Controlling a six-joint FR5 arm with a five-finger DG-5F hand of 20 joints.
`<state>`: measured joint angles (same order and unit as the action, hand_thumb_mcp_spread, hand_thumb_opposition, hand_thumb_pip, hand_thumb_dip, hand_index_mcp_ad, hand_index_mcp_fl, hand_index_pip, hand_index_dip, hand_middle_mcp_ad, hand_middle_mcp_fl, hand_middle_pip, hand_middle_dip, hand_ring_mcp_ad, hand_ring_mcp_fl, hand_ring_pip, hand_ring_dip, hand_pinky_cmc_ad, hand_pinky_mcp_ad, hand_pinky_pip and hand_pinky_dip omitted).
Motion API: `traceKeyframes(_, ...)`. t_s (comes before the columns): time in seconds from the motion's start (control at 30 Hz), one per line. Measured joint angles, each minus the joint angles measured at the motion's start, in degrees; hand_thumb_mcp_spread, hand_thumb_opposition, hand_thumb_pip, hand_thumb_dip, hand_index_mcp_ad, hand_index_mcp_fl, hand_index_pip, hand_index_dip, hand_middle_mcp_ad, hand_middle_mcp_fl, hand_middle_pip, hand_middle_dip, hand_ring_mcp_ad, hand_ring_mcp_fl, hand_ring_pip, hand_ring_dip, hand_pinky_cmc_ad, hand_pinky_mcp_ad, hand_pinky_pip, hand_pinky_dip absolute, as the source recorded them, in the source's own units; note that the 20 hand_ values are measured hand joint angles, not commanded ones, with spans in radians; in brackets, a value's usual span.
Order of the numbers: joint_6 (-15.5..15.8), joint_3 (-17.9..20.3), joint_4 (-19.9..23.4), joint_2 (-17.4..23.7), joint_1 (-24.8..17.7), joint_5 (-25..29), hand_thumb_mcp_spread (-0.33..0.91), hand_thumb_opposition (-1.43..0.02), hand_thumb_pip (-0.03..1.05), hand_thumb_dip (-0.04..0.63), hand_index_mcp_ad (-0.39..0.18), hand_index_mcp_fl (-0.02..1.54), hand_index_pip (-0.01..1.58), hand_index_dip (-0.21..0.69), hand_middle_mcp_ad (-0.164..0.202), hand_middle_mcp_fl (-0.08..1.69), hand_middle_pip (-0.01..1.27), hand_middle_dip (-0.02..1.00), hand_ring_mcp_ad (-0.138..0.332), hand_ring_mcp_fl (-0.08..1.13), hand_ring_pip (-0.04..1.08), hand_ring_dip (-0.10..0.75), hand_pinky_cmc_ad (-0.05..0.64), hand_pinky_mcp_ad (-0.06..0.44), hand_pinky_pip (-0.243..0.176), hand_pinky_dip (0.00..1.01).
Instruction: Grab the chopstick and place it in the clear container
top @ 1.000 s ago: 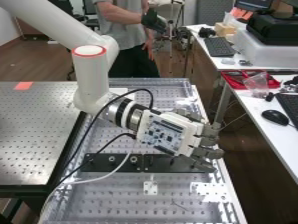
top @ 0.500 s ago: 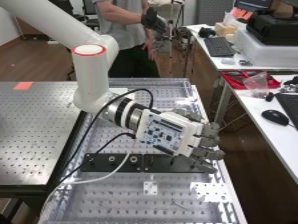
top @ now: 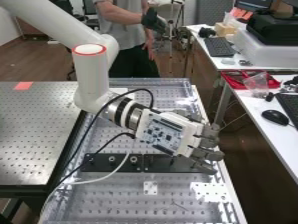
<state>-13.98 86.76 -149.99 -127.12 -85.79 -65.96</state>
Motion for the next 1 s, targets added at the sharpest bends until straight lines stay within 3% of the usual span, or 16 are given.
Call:
traceKeyframes(0.37, 1.91, -0.48, -0.78, -0.13, 0.02, 0.55, 0.59, -0.81, 0.67, 0.276, -0.075, 0.02, 1.56, 0.122, 0.045, 0.43, 0.97, 0.73, 0.087, 0.42, 0.25, 0.545, 0.367, 0.195, 0.033, 0.18)
traceKeyframes(1.0, 1.44, -0.78, -0.88, -0.44, 0.01, 0.3, 0.6, -0.81, 0.68, 0.276, -0.075, 0.09, 1.56, 0.096, 0.04, 0.46, 0.98, 0.75, 0.07, 0.45, 0.26, 0.546, 0.379, 0.197, 0.051, 0.18)
